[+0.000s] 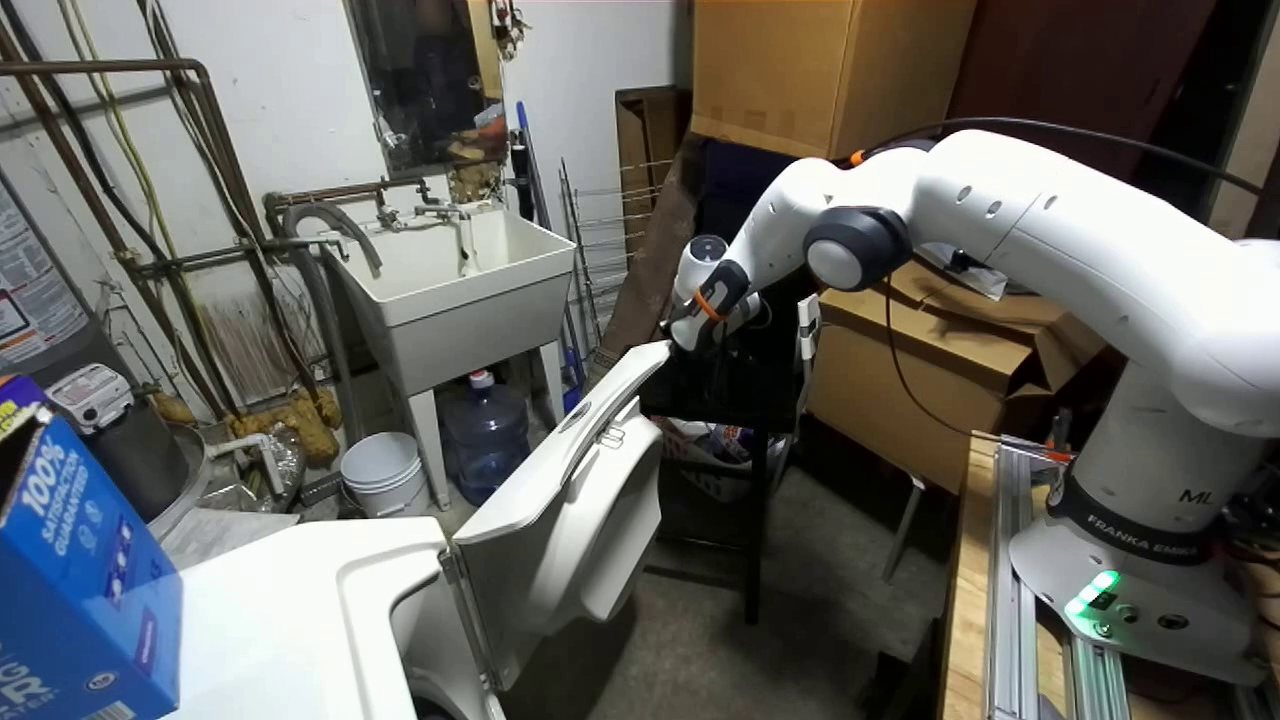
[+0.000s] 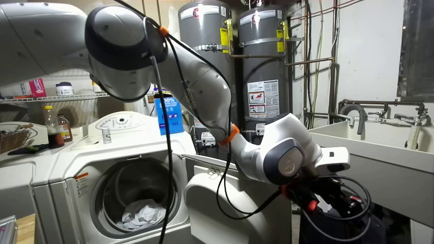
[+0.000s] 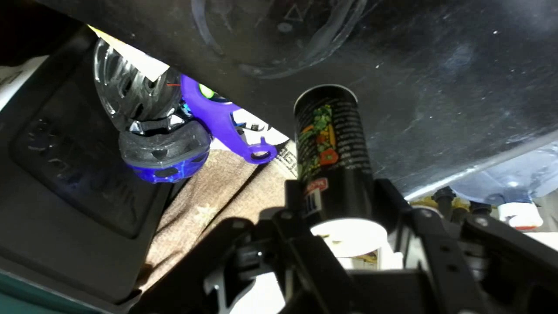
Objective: Move the pepper cellar to the black table
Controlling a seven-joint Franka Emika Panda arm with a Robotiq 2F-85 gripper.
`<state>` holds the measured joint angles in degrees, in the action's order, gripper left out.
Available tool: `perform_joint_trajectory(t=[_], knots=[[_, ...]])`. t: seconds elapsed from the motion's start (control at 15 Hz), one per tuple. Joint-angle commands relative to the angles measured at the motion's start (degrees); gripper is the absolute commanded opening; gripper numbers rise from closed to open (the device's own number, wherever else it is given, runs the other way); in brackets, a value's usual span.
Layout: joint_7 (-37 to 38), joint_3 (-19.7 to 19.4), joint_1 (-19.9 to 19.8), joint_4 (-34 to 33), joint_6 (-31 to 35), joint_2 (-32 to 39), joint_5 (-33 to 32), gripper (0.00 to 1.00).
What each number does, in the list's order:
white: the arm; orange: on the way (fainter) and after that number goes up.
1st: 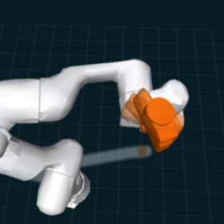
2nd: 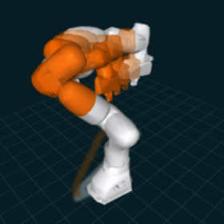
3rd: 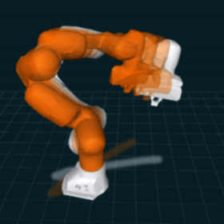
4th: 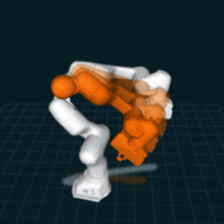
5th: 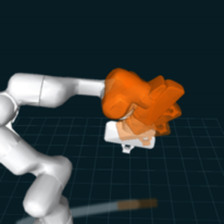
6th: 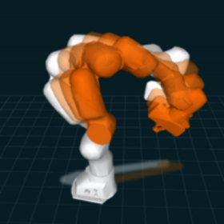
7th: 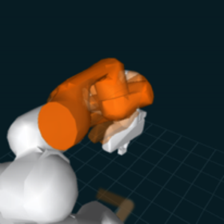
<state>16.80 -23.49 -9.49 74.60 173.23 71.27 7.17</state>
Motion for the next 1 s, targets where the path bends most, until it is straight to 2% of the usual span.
perform_joint_trajectory(t=[0.0,0.27,0.67,0.73,0.8,0.93], knots=[[-0.02,1.69,-1.05,-4.54,2.16,3.87,0.30,0.20],[-0.06,4.29,-2.34,-5.98,0.91,5.21,1.16,0.20],[-0.15,5.02,-3.03,-7.25,0.37,6.35,1.31,0.20],[-0.26,5.44,-3.29,-7.21,0.02,6.15,1.38,0.70],[-0.31,5.65,-3.42,-7.25,-0.11,6.08,1.36,0.71],[-0.60,6.34,-3.89,-7.31,-0.50,5.87,1.30,0.84]])
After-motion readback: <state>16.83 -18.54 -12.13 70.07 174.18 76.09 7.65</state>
